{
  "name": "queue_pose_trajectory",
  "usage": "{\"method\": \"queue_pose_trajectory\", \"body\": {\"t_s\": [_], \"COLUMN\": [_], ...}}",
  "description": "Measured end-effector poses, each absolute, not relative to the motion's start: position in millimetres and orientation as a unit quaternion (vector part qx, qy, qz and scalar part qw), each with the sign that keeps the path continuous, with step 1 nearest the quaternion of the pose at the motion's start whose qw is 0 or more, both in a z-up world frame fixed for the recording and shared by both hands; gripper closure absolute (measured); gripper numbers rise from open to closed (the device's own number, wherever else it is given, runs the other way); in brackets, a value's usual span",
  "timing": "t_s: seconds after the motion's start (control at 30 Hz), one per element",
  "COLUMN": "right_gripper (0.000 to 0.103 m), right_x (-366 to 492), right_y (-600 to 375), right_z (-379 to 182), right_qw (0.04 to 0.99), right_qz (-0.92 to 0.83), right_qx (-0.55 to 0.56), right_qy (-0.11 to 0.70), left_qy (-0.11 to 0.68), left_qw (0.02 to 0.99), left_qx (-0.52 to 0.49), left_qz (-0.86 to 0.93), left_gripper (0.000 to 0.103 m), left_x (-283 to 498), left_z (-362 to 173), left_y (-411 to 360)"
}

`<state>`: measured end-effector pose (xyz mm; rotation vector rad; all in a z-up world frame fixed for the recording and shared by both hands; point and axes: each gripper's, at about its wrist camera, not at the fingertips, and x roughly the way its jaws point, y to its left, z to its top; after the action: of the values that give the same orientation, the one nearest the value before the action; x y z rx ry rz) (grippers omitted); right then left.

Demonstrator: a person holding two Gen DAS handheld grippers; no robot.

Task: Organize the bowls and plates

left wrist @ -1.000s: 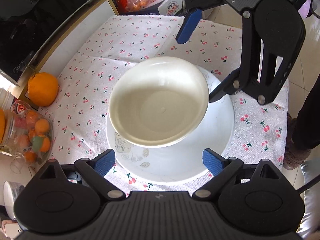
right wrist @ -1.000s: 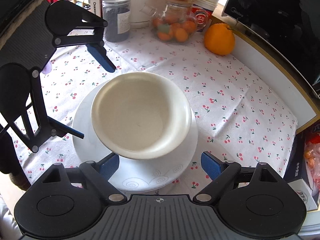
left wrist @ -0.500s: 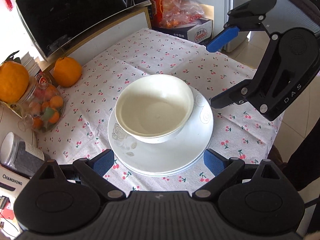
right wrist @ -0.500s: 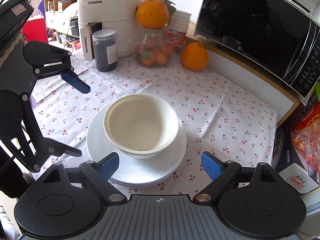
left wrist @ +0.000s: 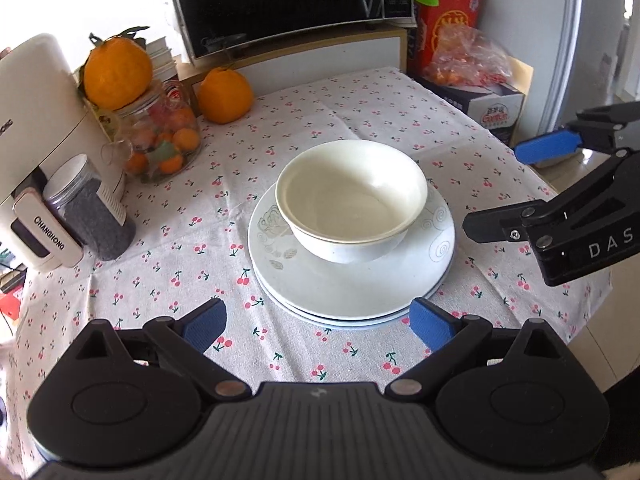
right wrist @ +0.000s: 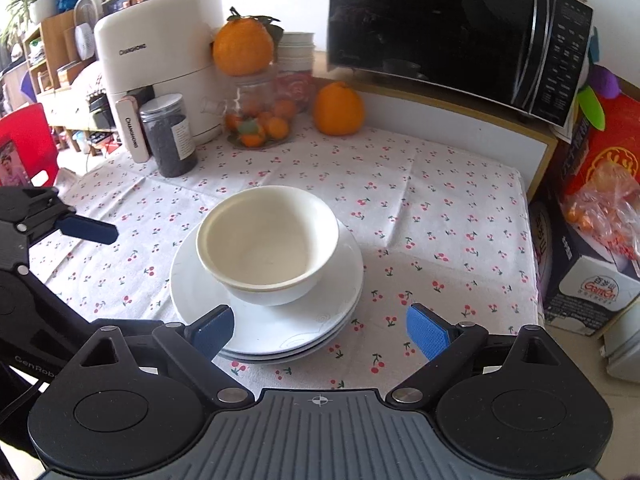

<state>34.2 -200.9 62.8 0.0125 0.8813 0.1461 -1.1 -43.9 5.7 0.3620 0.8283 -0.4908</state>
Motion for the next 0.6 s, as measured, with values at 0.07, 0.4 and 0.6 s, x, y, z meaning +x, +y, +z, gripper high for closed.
{"method": "queue_pose_trajectory", "body": {"t_s": [0.07, 0.4, 0.6], "right_gripper": [0.008, 0.008, 0.008], "right_x": [31.9, 29.2, 29.6], "right_y": [-203.3, -205.5, -201.9], "right_z": [59.1, 47.5, 44.1], "right_qw": [0.903, 0.902, 0.901], "right_qz": [0.057, 0.009, -0.029], "right_qx": [0.023, 0.075, 0.088], "right_qy": [0.426, 0.425, 0.424], "left_qy": [0.395, 0.402, 0.391], "left_qw": [0.876, 0.894, 0.904], "left_qx": [0.157, 0.094, 0.083], "left_qz": [-0.227, -0.174, -0.148], "left_gripper": [0.004, 0.003, 0.001], "left_x": [-3.7, -4.7, -5.3], "left_z": [5.2, 3.0, 0.8], "left_y": [-44.8, -41.0, -41.4]}}
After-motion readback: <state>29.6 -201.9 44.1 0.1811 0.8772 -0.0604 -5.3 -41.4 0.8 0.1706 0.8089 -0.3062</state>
